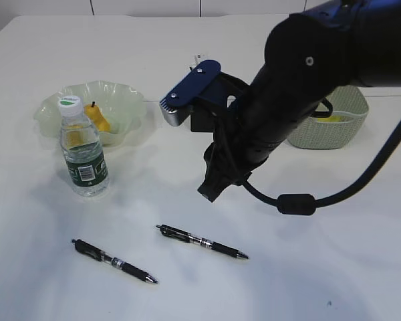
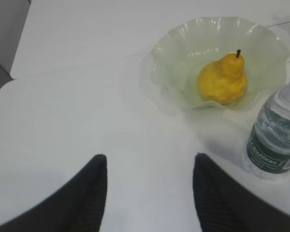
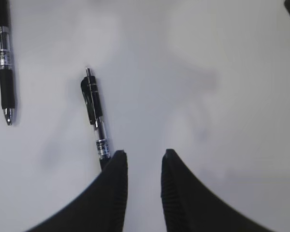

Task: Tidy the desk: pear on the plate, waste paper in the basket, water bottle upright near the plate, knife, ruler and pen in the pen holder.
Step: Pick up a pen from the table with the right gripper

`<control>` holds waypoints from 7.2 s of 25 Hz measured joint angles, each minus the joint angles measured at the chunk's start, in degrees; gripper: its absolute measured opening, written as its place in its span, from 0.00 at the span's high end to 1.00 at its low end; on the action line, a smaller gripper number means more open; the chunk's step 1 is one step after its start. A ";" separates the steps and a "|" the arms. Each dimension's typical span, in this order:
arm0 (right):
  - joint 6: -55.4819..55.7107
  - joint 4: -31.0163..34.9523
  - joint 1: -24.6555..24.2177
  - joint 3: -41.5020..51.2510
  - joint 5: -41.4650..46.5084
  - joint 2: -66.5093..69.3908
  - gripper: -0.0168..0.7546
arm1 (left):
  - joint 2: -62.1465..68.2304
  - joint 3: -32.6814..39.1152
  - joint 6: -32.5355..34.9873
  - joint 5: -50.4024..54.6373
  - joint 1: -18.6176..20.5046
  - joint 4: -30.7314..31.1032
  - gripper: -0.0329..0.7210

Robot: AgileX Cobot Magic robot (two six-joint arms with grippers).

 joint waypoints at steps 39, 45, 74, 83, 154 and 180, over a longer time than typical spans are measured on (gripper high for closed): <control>-27.12 13.36 0.00 -13.72 8.71 18.46 0.74 | 0.00 0.00 0.00 0.12 0.00 0.12 0.42; -27.80 13.81 0.00 -13.83 9.21 20.44 0.74 | 0.00 0.00 0.00 0.12 0.00 0.12 0.42; -28.03 16.08 0.00 -17.44 10.42 26.66 0.66 | 0.00 0.00 0.00 0.20 0.00 1.24 0.42; -28.03 13.36 0.00 -18.04 12.13 27.58 0.66 | 0.00 0.00 0.00 0.20 0.00 1.40 0.42; -24.10 10.66 0.08 -28.50 26.04 31.02 0.89 | 0.00 0.00 0.00 0.95 0.00 1.72 0.42; -18.62 10.15 -0.63 -28.50 18.24 31.02 0.89 | 0.00 0.00 0.00 1.05 0.00 1.72 0.42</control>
